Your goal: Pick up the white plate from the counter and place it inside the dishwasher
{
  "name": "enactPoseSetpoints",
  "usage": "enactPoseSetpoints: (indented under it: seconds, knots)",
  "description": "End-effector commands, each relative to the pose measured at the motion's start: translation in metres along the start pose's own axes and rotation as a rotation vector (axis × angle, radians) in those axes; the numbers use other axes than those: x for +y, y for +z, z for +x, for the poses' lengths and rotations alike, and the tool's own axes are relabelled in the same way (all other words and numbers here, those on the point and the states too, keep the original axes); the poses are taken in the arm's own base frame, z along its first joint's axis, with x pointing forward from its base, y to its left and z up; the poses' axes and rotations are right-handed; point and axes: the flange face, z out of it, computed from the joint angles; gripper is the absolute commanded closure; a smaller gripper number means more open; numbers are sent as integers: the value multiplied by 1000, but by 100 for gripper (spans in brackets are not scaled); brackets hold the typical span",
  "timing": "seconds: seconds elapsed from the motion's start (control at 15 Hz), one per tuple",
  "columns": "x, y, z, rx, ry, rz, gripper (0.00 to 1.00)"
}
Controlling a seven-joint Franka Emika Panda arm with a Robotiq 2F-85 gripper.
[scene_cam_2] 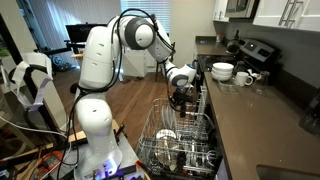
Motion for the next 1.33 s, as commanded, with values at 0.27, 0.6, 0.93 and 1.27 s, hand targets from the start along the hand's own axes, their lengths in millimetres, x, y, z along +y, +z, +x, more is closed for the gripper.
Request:
enactPoseSetpoints:
  seconds: [0.27, 0.6, 0.93, 1.27]
  knots:
    - [12, 20, 7, 46, 23, 7, 97]
    - [18, 25, 17, 50, 16, 10, 97]
    - [24, 27, 23, 56, 19, 17, 97]
    - [21, 26, 25, 39, 35, 24, 70]
